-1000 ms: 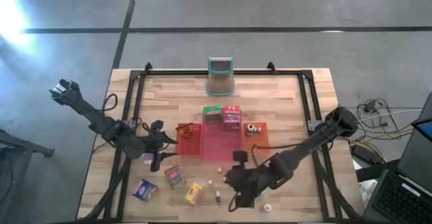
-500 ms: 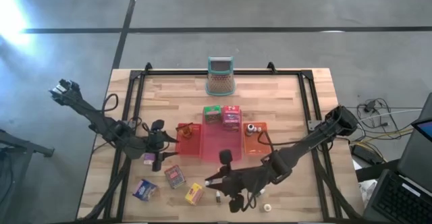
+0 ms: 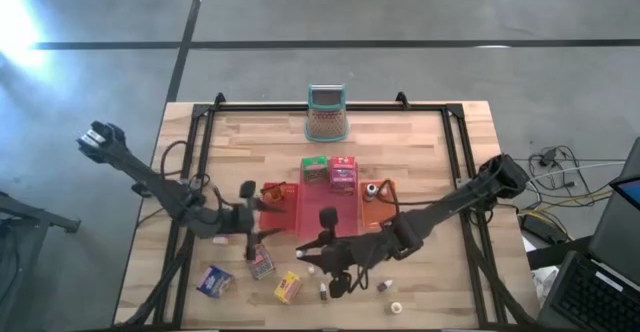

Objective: Pick & Place Kitchen Items
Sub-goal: Put the small brown food coloring bottle into the orange bin

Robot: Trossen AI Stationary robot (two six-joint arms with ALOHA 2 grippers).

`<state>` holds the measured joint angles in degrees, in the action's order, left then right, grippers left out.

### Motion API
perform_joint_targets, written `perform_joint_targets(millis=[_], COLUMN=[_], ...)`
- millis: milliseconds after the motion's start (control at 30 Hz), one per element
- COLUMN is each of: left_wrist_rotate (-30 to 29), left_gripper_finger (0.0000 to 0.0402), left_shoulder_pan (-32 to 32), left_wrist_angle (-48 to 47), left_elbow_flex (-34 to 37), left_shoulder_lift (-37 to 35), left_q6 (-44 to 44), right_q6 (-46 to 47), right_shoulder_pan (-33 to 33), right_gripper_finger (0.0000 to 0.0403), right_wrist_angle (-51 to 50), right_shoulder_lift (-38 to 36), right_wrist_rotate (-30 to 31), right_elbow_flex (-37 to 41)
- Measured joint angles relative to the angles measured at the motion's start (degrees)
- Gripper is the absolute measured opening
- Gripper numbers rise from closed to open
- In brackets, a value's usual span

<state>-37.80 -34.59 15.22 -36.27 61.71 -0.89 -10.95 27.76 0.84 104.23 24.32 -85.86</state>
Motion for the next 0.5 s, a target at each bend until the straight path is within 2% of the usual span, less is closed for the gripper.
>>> perform_joint_targets(millis=[167, 333, 500], left_wrist_rotate=[5.9, 9.2, 11.0], left_gripper_finger=[0.0204, 0.0204, 0.0204], left_shoulder_pan=[0.0, 0.0, 0.7], left_wrist_angle=[12.0, 19.7, 28.1], left_elbow_flex=[0.0, 0.0, 0.0], left_shoulder_lift=[4.9, 7.1, 8.8], left_q6=[-7.7, -12.7, -16.7], right_q6=[-2.7, -3.3, -6.5], right_shoulder_pan=[0.1, 0.1, -0.1], right_gripper_finger=[0.0063, 0.007, 0.0072], right_wrist_angle=[1.8, 1.8, 6.1], right_shoulder_lift=[-1.0, -2.4, -3.0], right_wrist_rotate=[0.0, 0.1, 1.4], right_elbow_flex=[0.2, 0.8, 1.7])
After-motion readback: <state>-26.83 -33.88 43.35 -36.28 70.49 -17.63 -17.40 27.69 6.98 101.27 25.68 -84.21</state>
